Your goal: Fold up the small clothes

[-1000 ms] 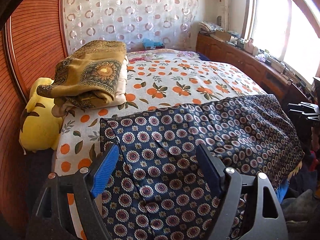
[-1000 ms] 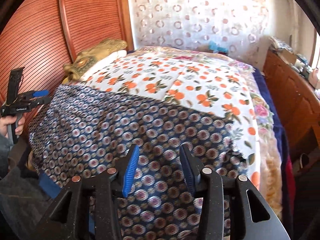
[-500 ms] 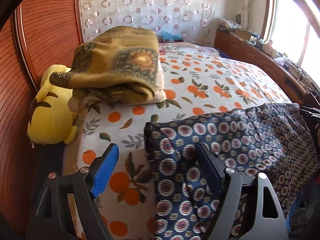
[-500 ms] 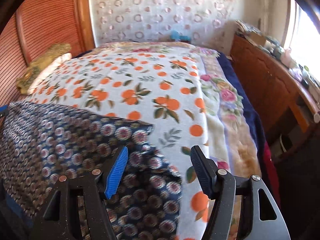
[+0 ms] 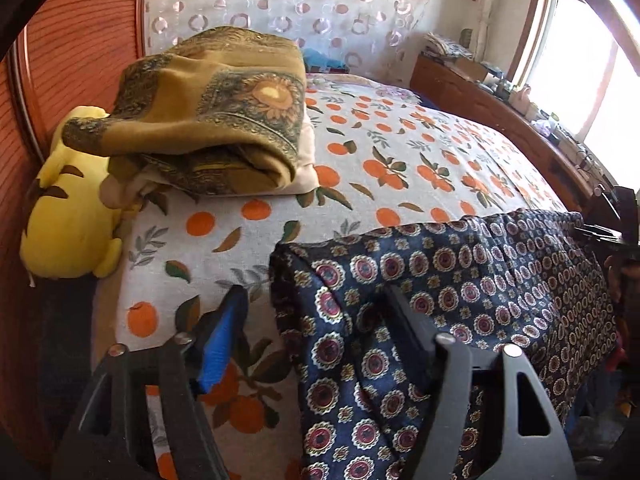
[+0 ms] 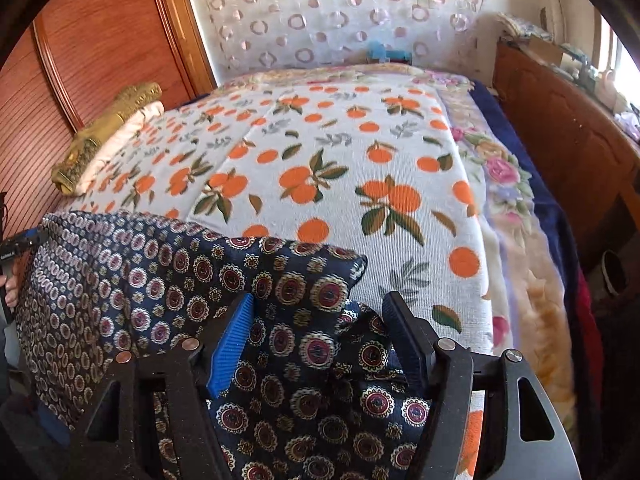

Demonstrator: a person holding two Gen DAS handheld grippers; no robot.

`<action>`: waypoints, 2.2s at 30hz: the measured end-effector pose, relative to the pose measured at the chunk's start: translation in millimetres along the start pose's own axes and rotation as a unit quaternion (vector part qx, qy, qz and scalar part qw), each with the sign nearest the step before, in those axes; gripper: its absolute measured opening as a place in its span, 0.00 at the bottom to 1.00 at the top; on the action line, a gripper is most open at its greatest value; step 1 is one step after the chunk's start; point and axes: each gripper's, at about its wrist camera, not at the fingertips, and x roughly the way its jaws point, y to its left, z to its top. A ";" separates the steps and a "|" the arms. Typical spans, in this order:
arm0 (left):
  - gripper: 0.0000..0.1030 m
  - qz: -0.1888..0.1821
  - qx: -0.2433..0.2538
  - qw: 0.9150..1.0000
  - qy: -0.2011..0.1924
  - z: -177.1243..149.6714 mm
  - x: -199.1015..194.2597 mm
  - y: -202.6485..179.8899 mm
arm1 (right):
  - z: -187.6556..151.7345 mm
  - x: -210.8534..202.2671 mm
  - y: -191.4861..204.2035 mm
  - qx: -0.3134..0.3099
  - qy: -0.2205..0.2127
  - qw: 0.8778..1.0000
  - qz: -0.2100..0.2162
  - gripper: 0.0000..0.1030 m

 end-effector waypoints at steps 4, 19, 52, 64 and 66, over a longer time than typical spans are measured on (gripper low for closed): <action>0.51 -0.004 0.008 1.000 0.010 2.3 4.7 -4.1 | 4.5 1.0 1.7 -0.006 0.001 1.000 0.009 0.66; 0.05 0.001 0.034 0.998 -0.046 -3.4 -36.8 -34.6 | -19.0 -17.7 31.1 -0.037 -0.027 0.997 0.056 0.08; 0.04 0.050 0.068 0.979 -0.185 220.3 -42.6 -50.0 | 159.6 -92.6 73.4 -0.124 -0.218 0.963 -0.095 0.07; 0.27 0.080 0.091 0.989 -0.090 230.3 79.8 -49.5 | 197.1 74.7 82.3 -0.082 -0.081 0.986 -0.119 0.08; 0.43 0.075 0.099 0.988 -0.092 226.2 76.6 -51.6 | 202.0 87.4 81.2 -0.074 -0.074 0.987 -0.119 0.15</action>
